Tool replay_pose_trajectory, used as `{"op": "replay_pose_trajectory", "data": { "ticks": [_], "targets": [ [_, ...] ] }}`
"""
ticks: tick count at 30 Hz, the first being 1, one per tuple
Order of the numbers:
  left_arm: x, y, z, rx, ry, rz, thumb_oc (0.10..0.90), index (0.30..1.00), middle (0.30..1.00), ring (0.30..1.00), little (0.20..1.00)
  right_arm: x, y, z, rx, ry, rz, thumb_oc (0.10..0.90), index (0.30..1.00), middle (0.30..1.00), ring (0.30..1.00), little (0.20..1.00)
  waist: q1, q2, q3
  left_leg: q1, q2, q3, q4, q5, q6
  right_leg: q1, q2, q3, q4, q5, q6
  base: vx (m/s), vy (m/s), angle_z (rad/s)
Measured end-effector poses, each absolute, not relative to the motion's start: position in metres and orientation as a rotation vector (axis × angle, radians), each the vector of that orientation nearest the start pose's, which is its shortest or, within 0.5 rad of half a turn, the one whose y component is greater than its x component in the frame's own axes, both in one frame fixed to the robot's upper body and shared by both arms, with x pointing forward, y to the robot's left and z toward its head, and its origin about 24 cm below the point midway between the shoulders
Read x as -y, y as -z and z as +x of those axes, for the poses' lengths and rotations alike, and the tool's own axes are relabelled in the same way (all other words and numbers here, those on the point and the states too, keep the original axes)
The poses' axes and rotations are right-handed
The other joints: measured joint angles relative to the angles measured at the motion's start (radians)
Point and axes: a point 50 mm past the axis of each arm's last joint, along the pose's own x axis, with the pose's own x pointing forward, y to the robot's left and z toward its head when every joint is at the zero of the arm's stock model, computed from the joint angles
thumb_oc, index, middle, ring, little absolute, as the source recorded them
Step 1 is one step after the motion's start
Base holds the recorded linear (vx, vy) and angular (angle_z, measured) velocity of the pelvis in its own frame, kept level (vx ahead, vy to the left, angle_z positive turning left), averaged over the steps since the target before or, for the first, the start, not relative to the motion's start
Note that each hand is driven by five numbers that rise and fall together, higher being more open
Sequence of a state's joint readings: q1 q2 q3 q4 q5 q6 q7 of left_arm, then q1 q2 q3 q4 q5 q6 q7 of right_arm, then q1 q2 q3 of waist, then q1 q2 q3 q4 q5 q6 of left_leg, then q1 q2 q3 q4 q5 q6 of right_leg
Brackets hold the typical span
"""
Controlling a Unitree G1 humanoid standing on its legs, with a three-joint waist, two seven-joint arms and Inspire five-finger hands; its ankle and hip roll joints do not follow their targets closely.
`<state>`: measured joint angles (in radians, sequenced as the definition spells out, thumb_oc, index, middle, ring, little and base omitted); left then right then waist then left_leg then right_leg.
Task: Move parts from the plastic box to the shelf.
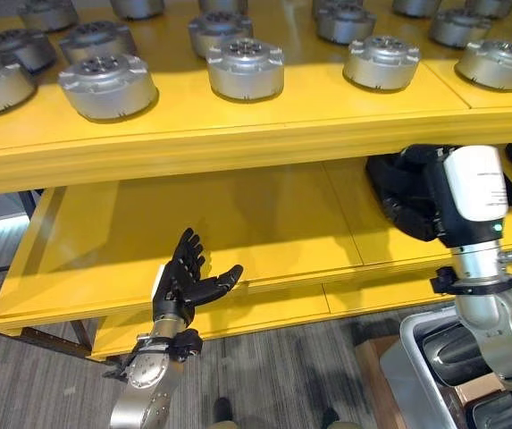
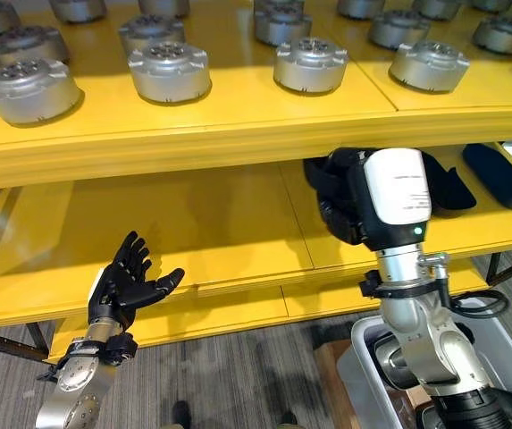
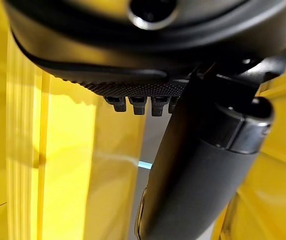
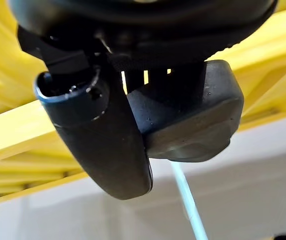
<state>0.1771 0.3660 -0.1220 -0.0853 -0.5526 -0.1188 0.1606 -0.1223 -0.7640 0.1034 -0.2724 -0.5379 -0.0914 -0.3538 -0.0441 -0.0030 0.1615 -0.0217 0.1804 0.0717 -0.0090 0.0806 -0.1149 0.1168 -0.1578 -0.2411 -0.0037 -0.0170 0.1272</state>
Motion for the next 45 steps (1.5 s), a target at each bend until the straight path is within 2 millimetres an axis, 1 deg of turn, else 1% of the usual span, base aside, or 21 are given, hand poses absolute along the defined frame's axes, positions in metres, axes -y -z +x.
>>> {"op": "replay_pose_trajectory", "data": {
  "ticks": [2, 4, 6, 8, 10, 13, 17, 20, 23, 26, 30, 32, 33, 35, 36, 38, 39, 41, 43, 44, 45],
  "targets": [
    [-0.203, -0.034, 0.215, -0.046, -0.093, -0.212, 0.900, 1.000, 1.000, 1.000, 1.000, 0.204, -0.166, 0.265, 0.627, 0.063, -1.200, 0.400, 0.300, 0.300, 0.300, 0.300, 0.015, 0.004, -0.014, -0.004, -0.008, -0.019, -0.001, 0.003, 0.005, 0.008, -0.003, -0.019, -0.011, 0.003, 0.004, 0.00, -0.001, 0.24],
    [-0.201, -0.032, 0.214, -0.047, -0.111, -0.236, 0.900, 1.000, 1.000, 1.000, 1.000, 0.203, -0.159, 0.273, 0.567, 0.005, -1.215, 0.400, 0.300, 0.300, 0.300, 0.300, 0.049, 0.010, -0.020, -0.011, -0.016, -0.028, -0.010, 0.008, 0.012, 0.009, -0.009, -0.031, -0.018, 0.007, 0.007, 0.01, 0.000, 0.22],
    [-0.202, -0.030, 0.212, -0.055, -0.122, -0.238, 0.900, 1.000, 1.000, 1.000, 1.000, 0.201, -0.153, 0.277, 0.526, -0.029, -1.221, 0.400, 0.300, 0.300, 0.300, 0.300, 0.078, 0.010, -0.020, -0.013, -0.027, -0.039, -0.015, 0.014, 0.015, 0.018, -0.016, -0.045, -0.025, 0.008, 0.010, 0.01, -0.003, 0.21],
    [-0.207, -0.027, 0.208, -0.067, -0.145, -0.235, 0.900, 1.000, 1.000, 1.000, 1.000, 0.195, -0.149, 0.281, 0.515, -0.069, -1.225, 0.400, 0.300, 0.300, 0.300, 0.300, 0.089, 0.009, -0.021, -0.020, -0.038, -0.056, -0.015, 0.018, 0.009, 0.026, -0.023, -0.066, -0.031, 0.007, 0.014, 0.00, -0.004, 0.27],
    [-0.209, -0.026, 0.206, -0.072, -0.159, -0.233, 0.900, 1.000, 1.000, 1.000, 1.000, 0.190, -0.149, 0.282, 0.520, -0.081, -1.213, 0.400, 0.300, 0.300, 0.300, 0.300, 0.110, 0.008, -0.020, -0.024, -0.046, -0.059, -0.015, 0.018, 0.009, 0.029, -0.028, -0.073, -0.038, 0.008, 0.015, 0.00, 0.000, 0.15],
    [-0.213, -0.027, 0.206, -0.068, -0.184, -0.231, 0.900, 1.000, 1.000, 1.000, 1.000, 0.182, -0.151, 0.285, 0.540, -0.086, -1.174, 0.400, 0.300, 0.300, 0.300, 0.300, 0.118, 0.004, -0.019, -0.029, -0.051, -0.072, -0.016, 0.018, 0.009, 0.038, -0.029, -0.086, -0.049, 0.008, 0.016, -0.01, -0.004, 0.13],
    [-0.213, -0.027, 0.206, -0.068, -0.185, -0.230, 0.900, 1.000, 1.000, 1.000, 1.000, 0.174, -0.154, 0.288, 0.562, -0.084, -1.141, 0.400, 0.300, 0.300, 0.300, 0.300, 0.130, -0.008, -0.016, -0.028, -0.054, -0.077, -0.016, 0.018, 0.009, 0.051, -0.028, -0.099, -0.060, 0.008, 0.016, 0.00, -0.002, 0.07],
    [-0.213, -0.027, 0.206, -0.068, -0.185, -0.230, 0.900, 1.000, 1.000, 1.000, 1.000, 0.164, -0.156, 0.289, 0.581, -0.094, -1.110, 0.400, 0.300, 0.300, 0.300, 0.300, 0.129, -0.024, -0.010, -0.028, -0.054, -0.077, -0.017, 0.018, 0.009, 0.052, -0.028, -0.099, -0.062, 0.008, 0.016, 0.00, 0.000, 0.00],
    [-0.213, -0.027, 0.206, -0.067, -0.186, -0.230, 0.900, 1.000, 1.000, 1.000, 1.000, 0.159, -0.152, 0.291, 0.576, -0.110, -1.097, 0.400, 0.300, 0.300, 0.300, 0.300, 0.130, -0.040, -0.003, -0.029, -0.055, -0.077, -0.017, 0.018, 0.009, 0.052, -0.029, -0.099, -0.062, 0.008, 0.017, 0.00, 0.000, 0.00],
    [-0.212, -0.027, 0.206, -0.067, -0.183, -0.230, 0.900, 1.000, 1.000, 1.000, 1.000, 0.159, -0.146, 0.295, 0.545, -0.111, -1.097, 0.400, 0.300, 0.300, 0.300, 0.300, 0.133, -0.044, -0.001, -0.031, -0.057, -0.077, -0.017, 0.018, 0.009, 0.051, -0.030, -0.099, -0.062, 0.008, 0.017, -0.01, -0.008, 0.01],
    [-0.214, -0.028, 0.206, -0.067, -0.185, -0.225, 0.900, 1.000, 1.000, 1.000, 1.000, 0.168, -0.135, 0.305, 0.462, -0.094, -1.128, 0.400, 0.300, 0.300, 0.300, 0.300, 0.140, -0.042, 0.001, -0.040, -0.059, -0.079, -0.012, 0.018, 0.010, 0.044, -0.032, -0.102, -0.060, 0.007, 0.020, -0.10, -0.019, 0.02],
    [-0.213, -0.030, 0.209, -0.055, -0.176, -0.225, 0.900, 1.000, 1.000, 1.000, 1.000, 0.173, -0.134, 0.313, 0.430, -0.071, -1.147, 0.400, 0.300, 0.300, 0.300, 0.300, 0.140, -0.034, 0.019, -0.082, -0.059, -0.077, 0.030, 0.012, 0.018, 0.006, -0.037, -0.100, -0.021, -0.003, 0.022, -0.25, 0.005, 0.05],
    [-0.211, -0.035, 0.215, -0.036, -0.160, -0.241, 0.900, 1.000, 1.000, 1.000, 1.000, 0.178, -0.139, 0.323, 0.415, -0.038, -1.168, 0.400, 0.300, 0.300, 0.300, 0.300, 0.135, -0.020, 0.060, -0.119, -0.058, -0.074, 0.078, 0.004, 0.029, -0.033, -0.047, -0.096, 0.040, -0.025, 0.020, -0.29, 0.021, 0.07],
    [-0.210, -0.040, 0.220, -0.014, -0.145, -0.235, 0.900, 1.000, 1.000, 1.000, 1.000, 0.180, -0.143, 0.331, 0.410, -0.017, -1.183, 0.400, 0.300, 0.300, 0.300, 0.300, 0.127, -0.008, 0.095, -0.169, -0.059, -0.071, 0.143, -0.010, 0.040, -0.099, -0.062, -0.082, 0.136, -0.059, 0.017, -0.23, 0.021, -0.03],
    [-0.211, -0.047, 0.226, 0.013, -0.123, -0.212, 0.900, 1.000, 1.000, 1.000, 1.000, 0.181, -0.155, 0.338, 0.423, 0.013, -1.188, 0.400, 0.300, 0.300, 0.300, 0.300, 0.129, 0.005, 0.133, -0.214, -0.051, -0.064, 0.209, -0.042, 0.037, -0.159, -0.071, -0.066, 0.229, -0.096, 0.015, -0.15, 0.018, -0.09],
    [-0.212, -0.053, 0.231, 0.035, -0.119, -0.205, 0.900, 1.000, 1.000, 1.000, 1.000, 0.182, -0.162, 0.340, 0.439, 0.034, -1.181, 0.400, 0.300, 0.300, 0.300, 0.300, 0.130, 0.007, 0.156, -0.256, -0.050, -0.058, 0.262, -0.062, 0.039, -0.217, -0.085, -0.051, 0.306, -0.122, 0.010, -0.14, 0.008, -0.19],
    [-0.215, -0.056, 0.232, 0.048, -0.118, -0.187, 0.900, 1.000, 1.000, 1.000, 1.000, 0.178, -0.170, 0.343, 0.469, 0.037, -1.176, 0.400, 0.300, 0.300, 0.300, 0.300, 0.135, 0.006, 0.174, -0.293, -0.043, -0.042, 0.329, -0.093, 0.039, -0.272, -0.093, -0.022, 0.380, -0.150, 0.008, -0.10, -0.001, -0.33],
    [-0.218, -0.060, 0.235, 0.062, -0.131, -0.185, 0.900, 1.000, 1.000, 1.000, 1.000, 0.175, -0.182, 0.346, 0.506, 0.056, -1.169, 0.400, 0.300, 0.300, 0.300, 0.300, 0.128, 0.008, 0.195, -0.335, -0.038, -0.039, 0.414, -0.135, 0.039, -0.319, -0.103, 0.001, 0.462, -0.182, 0.007, -0.06, -0.005, -0.26],
    [-0.219, -0.059, 0.233, 0.058, -0.141, -0.184, 0.900, 1.000, 1.000, 1.000, 1.000, 0.176, -0.186, 0.348, 0.513, 0.068, -1.164, 0.400, 0.300, 0.300, 0.300, 0.300, 0.133, 0.007, 0.196, -0.365, -0.024, -0.028, 0.487, -0.175, 0.037, -0.357, -0.104, 0.030, 0.529, -0.214, 0.002, -0.03, 0.002, -0.24],
    [-0.220, -0.059, 0.233, 0.057, -0.146, -0.185, 0.900, 1.000, 1.000, 1.000, 1.000, 0.177, -0.188, 0.350, 0.515, 0.077, -1.163, 0.400, 0.300, 0.300, 0.300, 0.300, 0.130, 0.006, 0.197, -0.377, -0.022, -0.026, 0.517, -0.195, 0.050, -0.373, -0.106, 0.039, 0.555, -0.228, -0.005, -0.04, -0.011, -0.18],
    [-0.221, -0.059, 0.233, 0.058, -0.146, -0.185, 0.900, 1.000, 1.000, 1.000, 1.000, 0.178, -0.191, 0.350, 0.517, 0.086, -1.152, 0.400, 0.300, 0.300, 0.300, 0.300, 0.130, 0.006, 0.197, -0.389, -0.021, -0.025, 0.544, -0.211, 0.049, -0.388, -0.111, 0.047, 0.584, -0.243, -0.004, -0.03, -0.021, -0.07]
  ]
}}
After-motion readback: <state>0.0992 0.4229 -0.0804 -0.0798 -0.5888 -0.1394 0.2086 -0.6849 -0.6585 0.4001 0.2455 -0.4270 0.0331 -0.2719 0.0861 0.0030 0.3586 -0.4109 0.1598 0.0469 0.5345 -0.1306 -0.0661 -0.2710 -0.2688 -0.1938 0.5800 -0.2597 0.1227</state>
